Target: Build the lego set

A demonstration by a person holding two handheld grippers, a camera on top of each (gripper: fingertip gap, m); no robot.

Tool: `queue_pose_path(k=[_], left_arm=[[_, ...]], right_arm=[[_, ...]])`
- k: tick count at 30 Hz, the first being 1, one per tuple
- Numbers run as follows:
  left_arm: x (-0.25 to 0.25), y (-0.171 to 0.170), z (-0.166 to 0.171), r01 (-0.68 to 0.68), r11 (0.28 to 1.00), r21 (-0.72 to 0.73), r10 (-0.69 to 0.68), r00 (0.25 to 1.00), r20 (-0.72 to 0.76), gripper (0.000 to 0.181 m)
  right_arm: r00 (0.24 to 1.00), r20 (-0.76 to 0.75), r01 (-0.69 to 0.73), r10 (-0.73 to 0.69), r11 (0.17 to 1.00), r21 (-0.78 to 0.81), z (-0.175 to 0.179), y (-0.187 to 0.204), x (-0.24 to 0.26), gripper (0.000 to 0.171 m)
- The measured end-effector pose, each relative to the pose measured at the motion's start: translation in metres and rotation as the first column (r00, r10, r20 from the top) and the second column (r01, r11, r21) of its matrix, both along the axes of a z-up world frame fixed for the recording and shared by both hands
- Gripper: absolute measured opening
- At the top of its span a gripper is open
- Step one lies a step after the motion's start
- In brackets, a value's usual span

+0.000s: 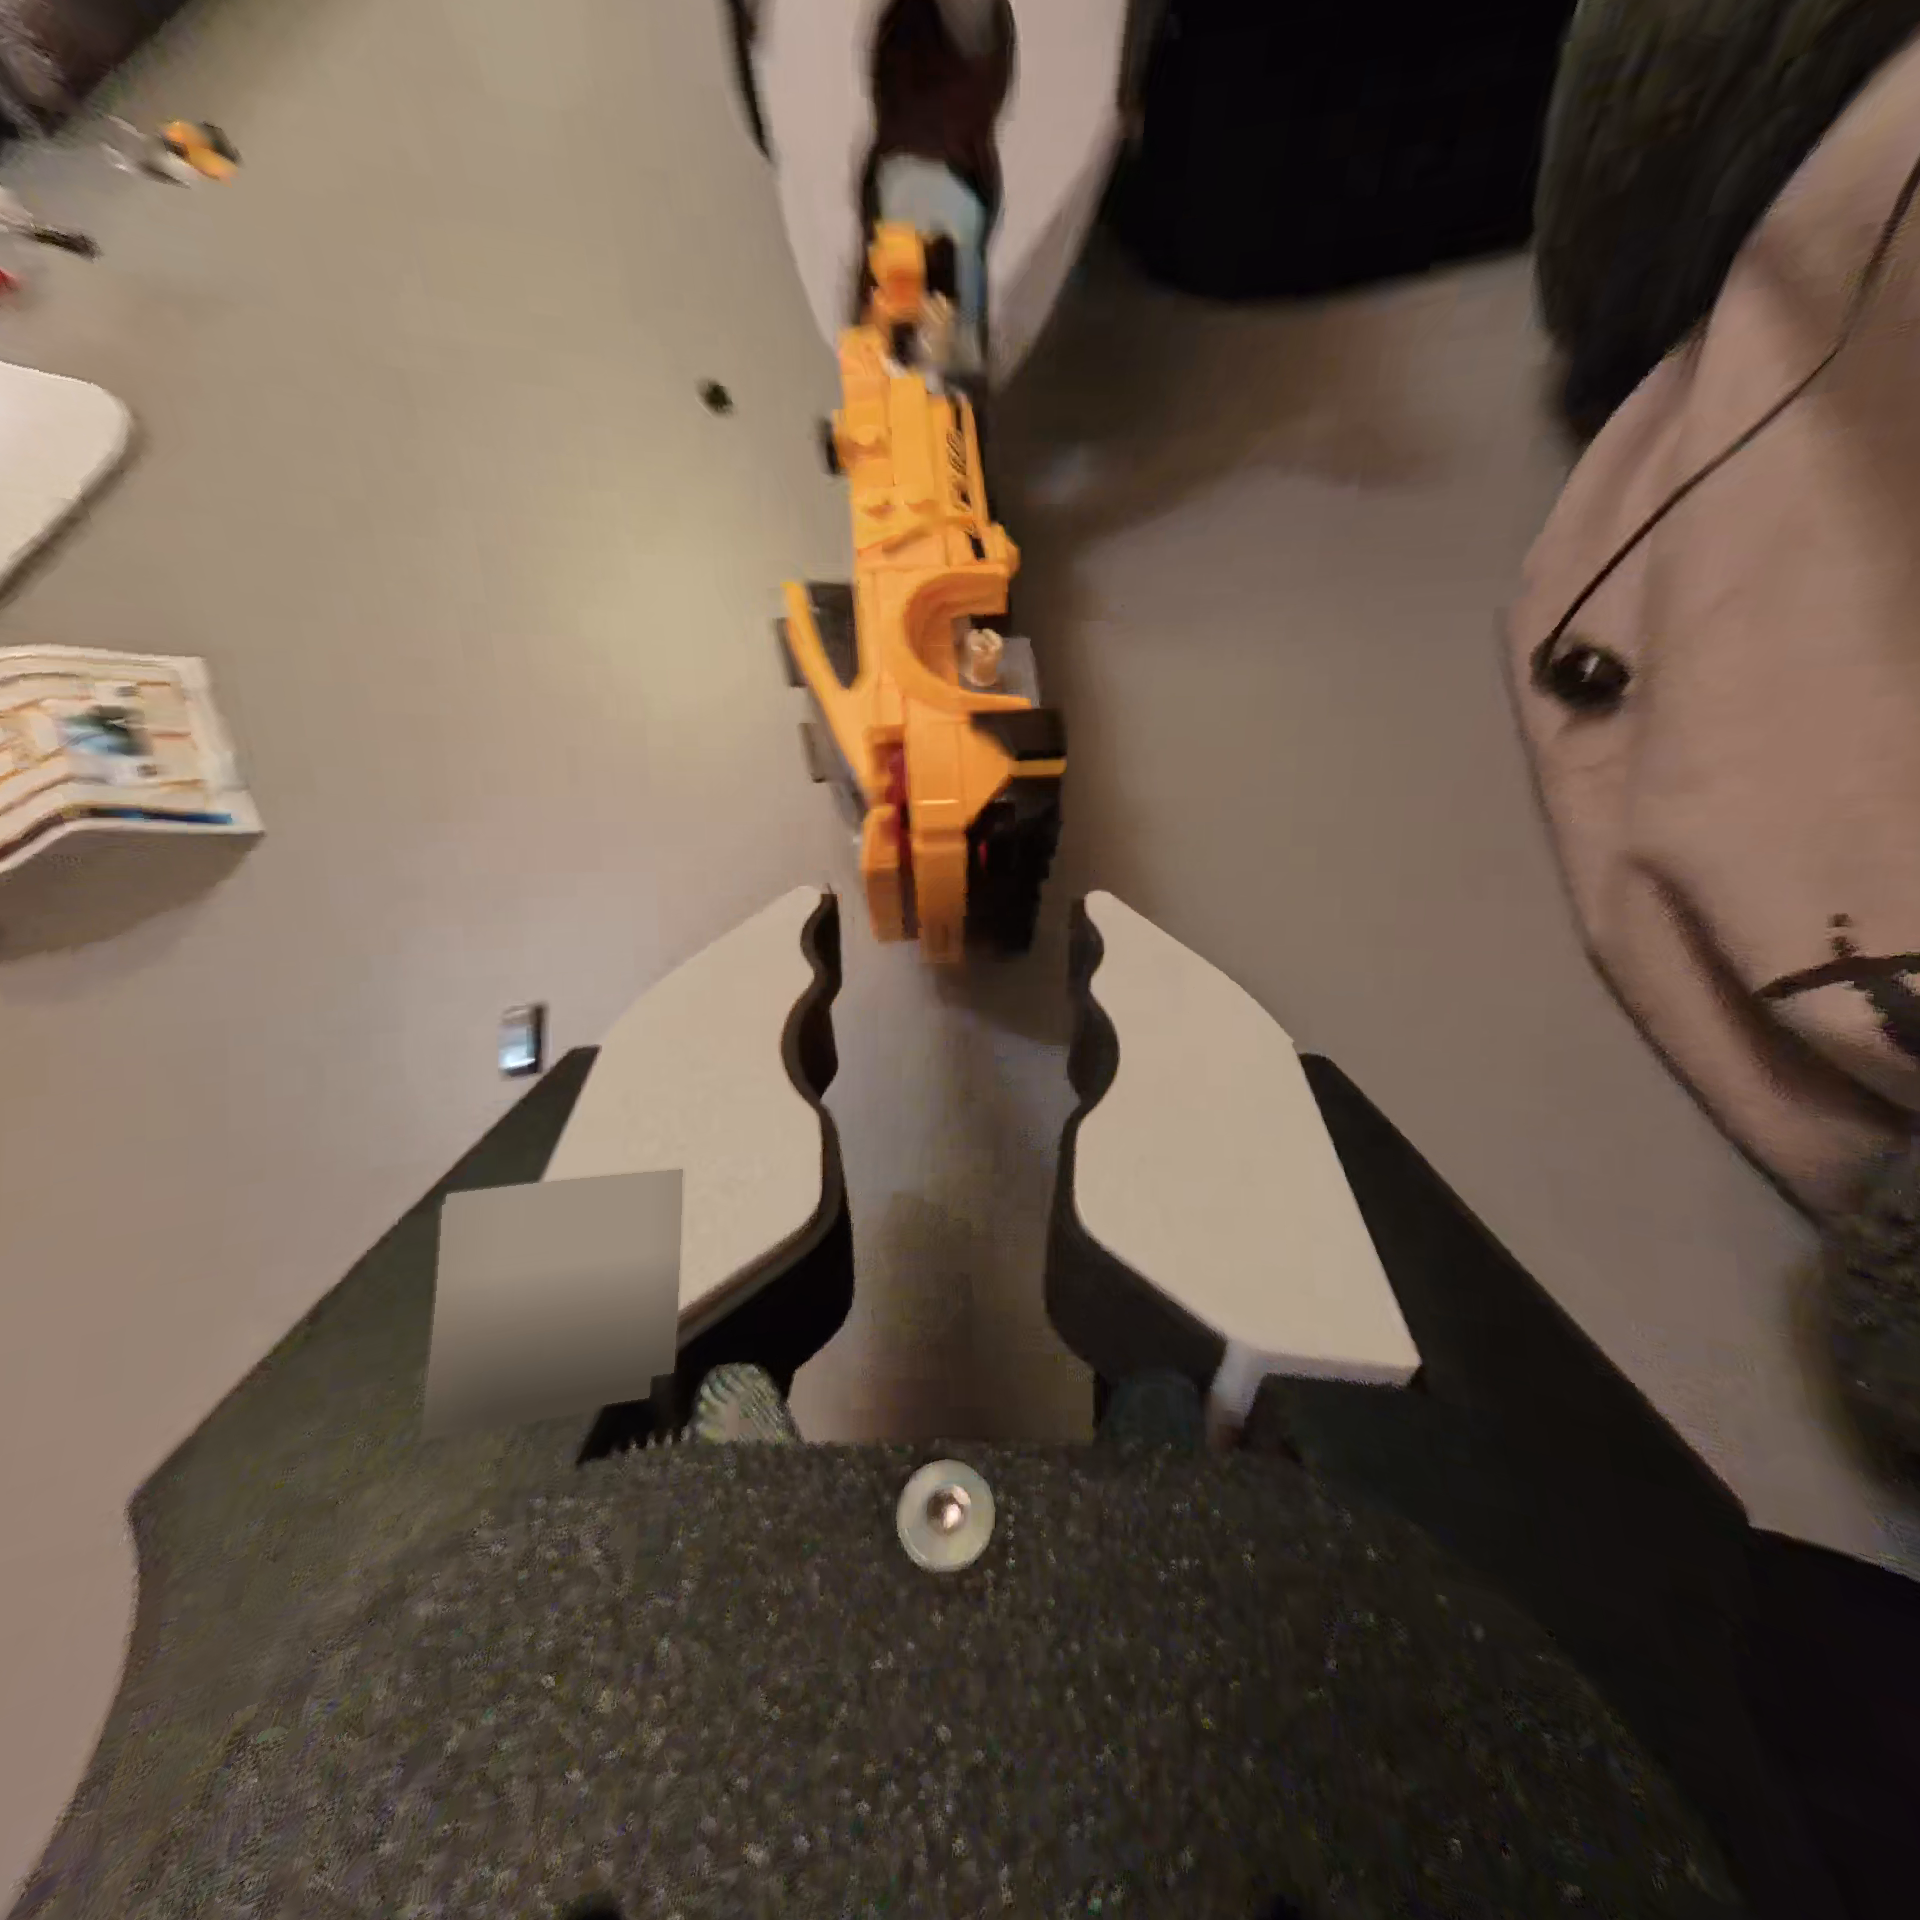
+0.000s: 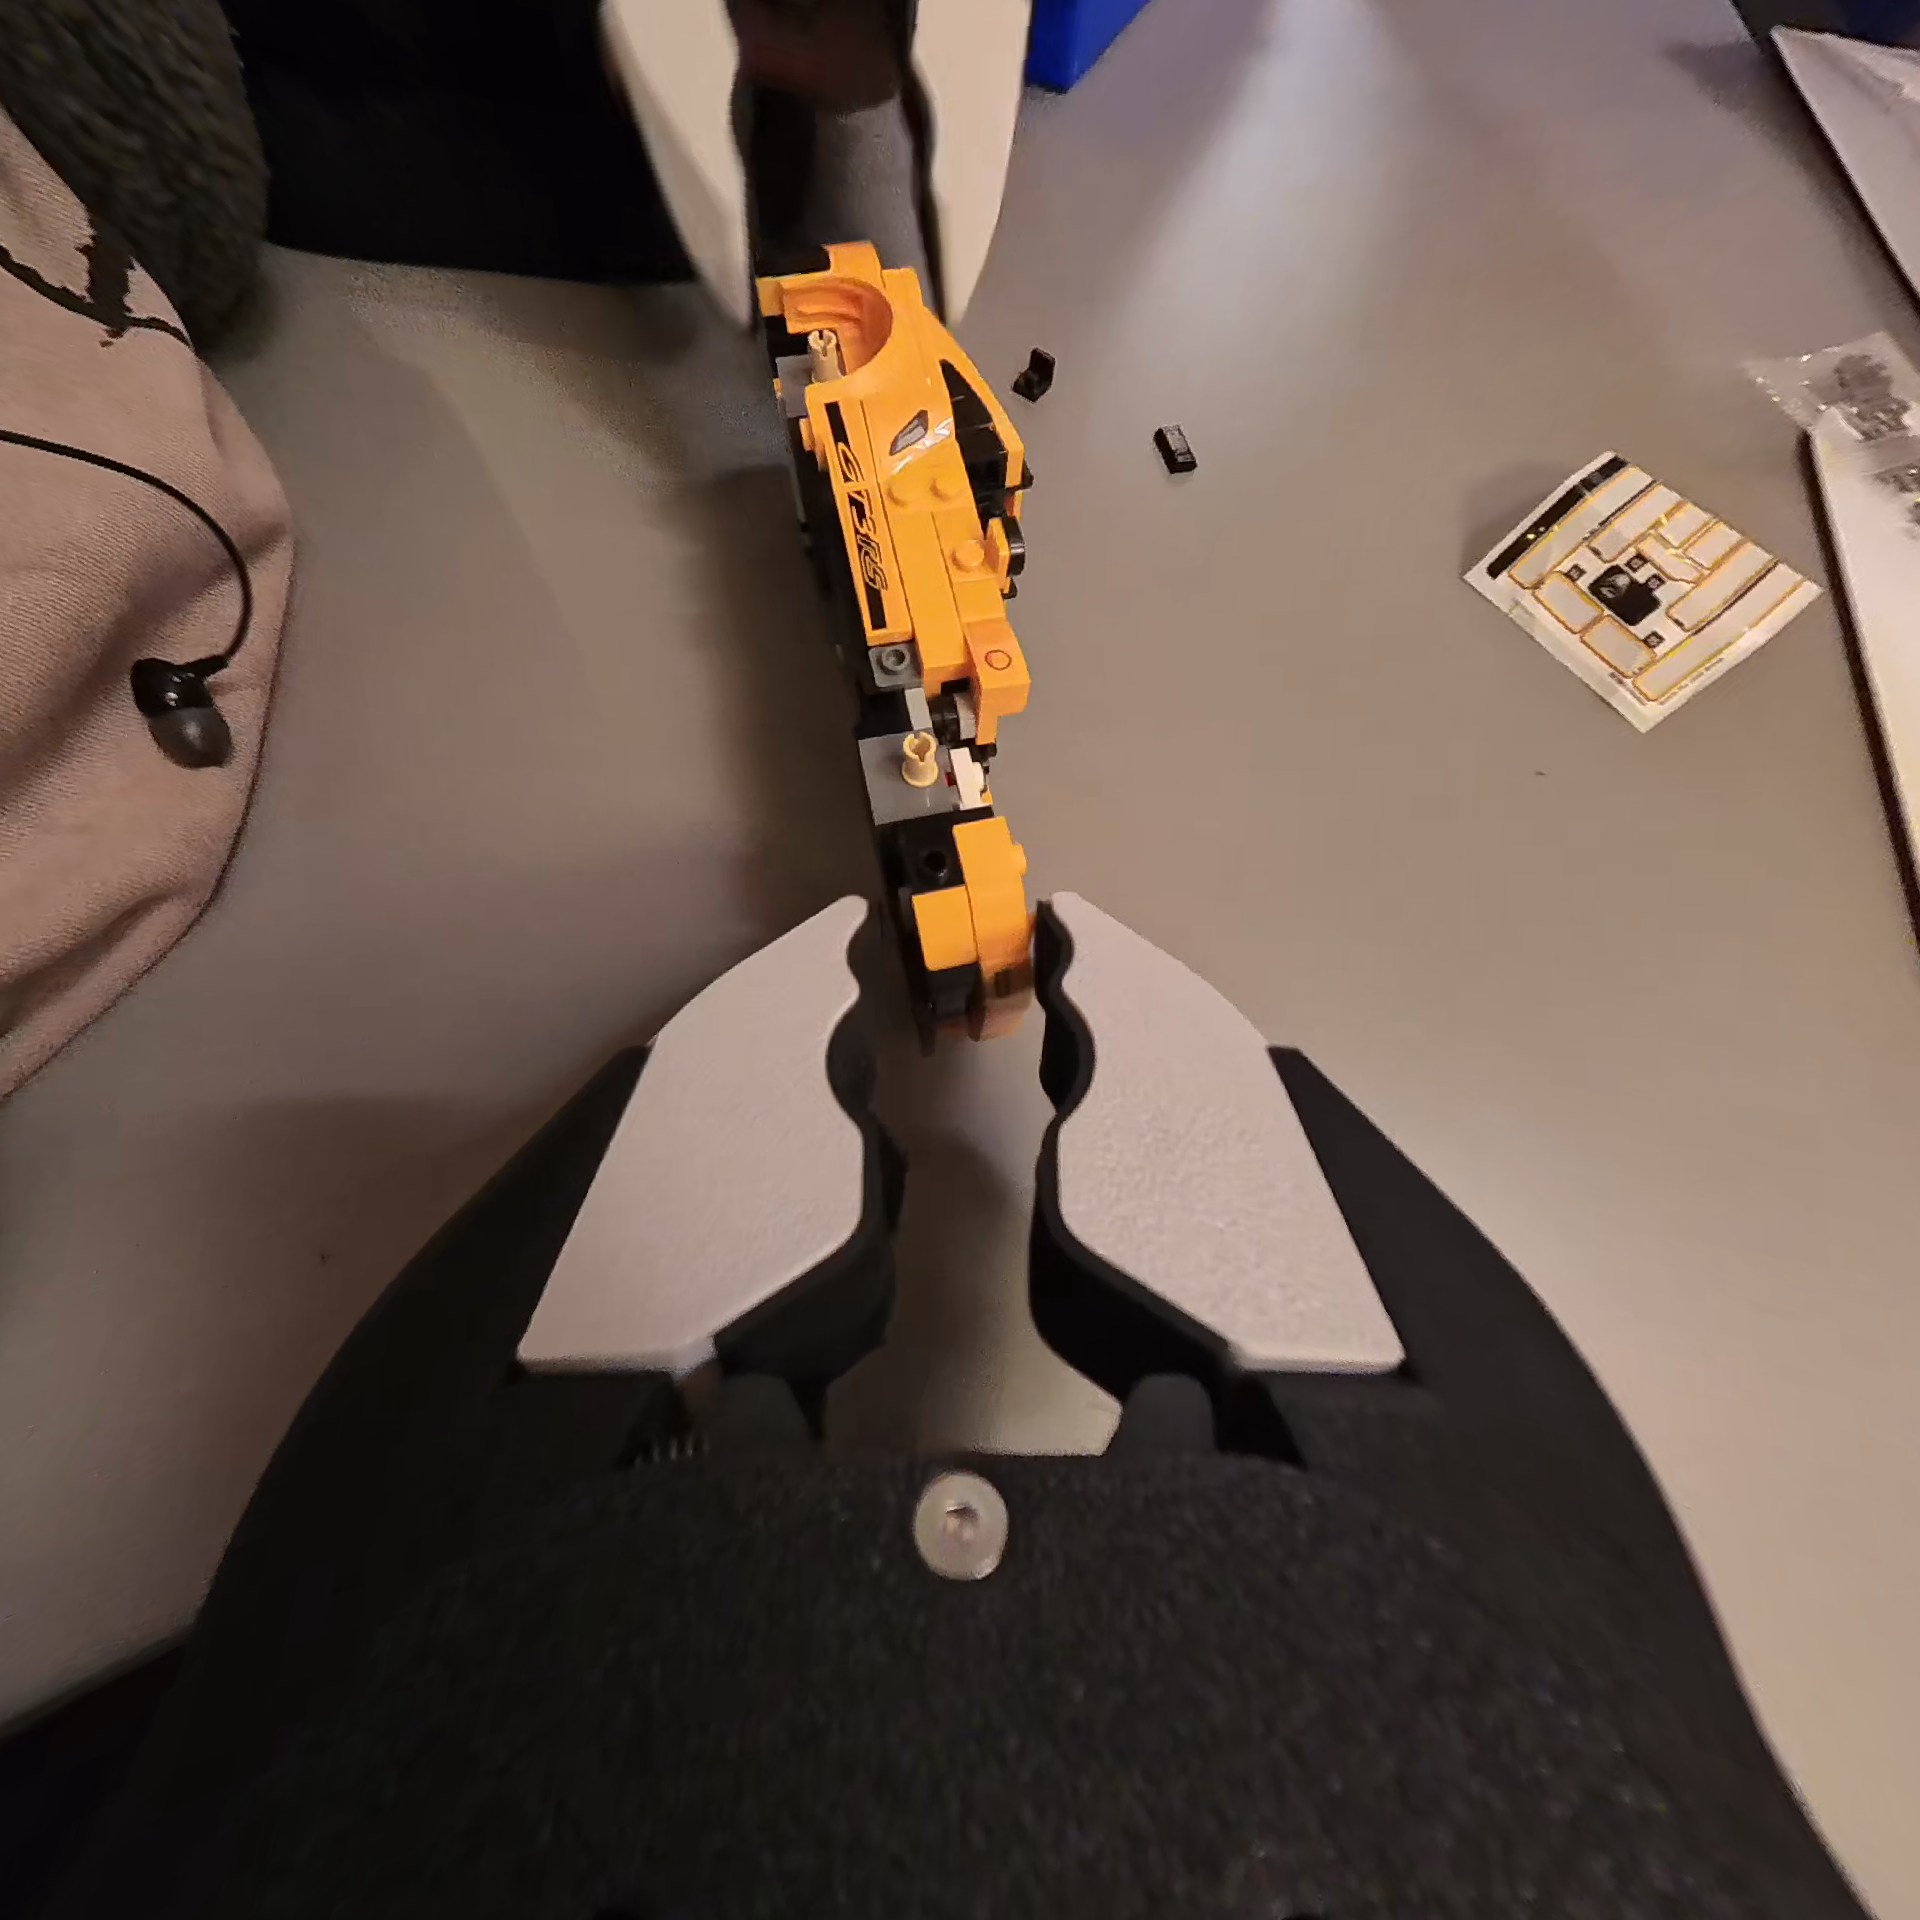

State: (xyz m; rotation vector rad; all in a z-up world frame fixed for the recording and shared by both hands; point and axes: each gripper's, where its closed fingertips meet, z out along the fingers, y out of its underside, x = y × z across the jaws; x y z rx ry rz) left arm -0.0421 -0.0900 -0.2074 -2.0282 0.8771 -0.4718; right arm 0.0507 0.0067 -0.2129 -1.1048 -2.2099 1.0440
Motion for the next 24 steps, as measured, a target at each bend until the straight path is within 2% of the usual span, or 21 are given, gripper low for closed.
queue_pose_path(k=[3, 6, 7, 13, 24], left_arm=[[-0.033, 0.010, 0.020, -0.171, 0.983, 0.068, 0.163, 0.981, 0.106, 0.034], [-0.079, 0.028, 0.011, -0.404, 0.913, 0.067, 0.403, 0.915, 0.020, 0.031], [-0.088, 0.028, 0.004, -0.437, 0.898, 0.049, 0.439, 0.898, -0.027, 0.031], [-0.075, 0.018, -0.031, -0.373, 0.924, -0.080, 0.354, 0.916, -0.187, 0.028], [-0.067, 0.017, -0.040, -0.352, 0.928, -0.124, 0.320, 0.922, -0.218, 0.022]], right_arm=[[1.000, -0.009, -0.010, 0.010, 1.000, -0.010, 0.000, -0.001, -0.001, 0.026], [1.000, -0.010, -0.014, 0.014, 1.000, -0.001, 0.000, -0.001, 0.000, 0.026], [1.000, -0.009, -0.011, 0.011, 1.000, 0.004, 0.000, 0.000, 0.000, 0.026], [0.997, -0.016, 0.081, -0.080, 0.996, 0.034, 0.000, 0.018, -0.004, 0.026], [0.988, -0.019, 0.156, -0.155, 0.986, 0.056, 0.000, 0.040, -0.021, 0.026]])
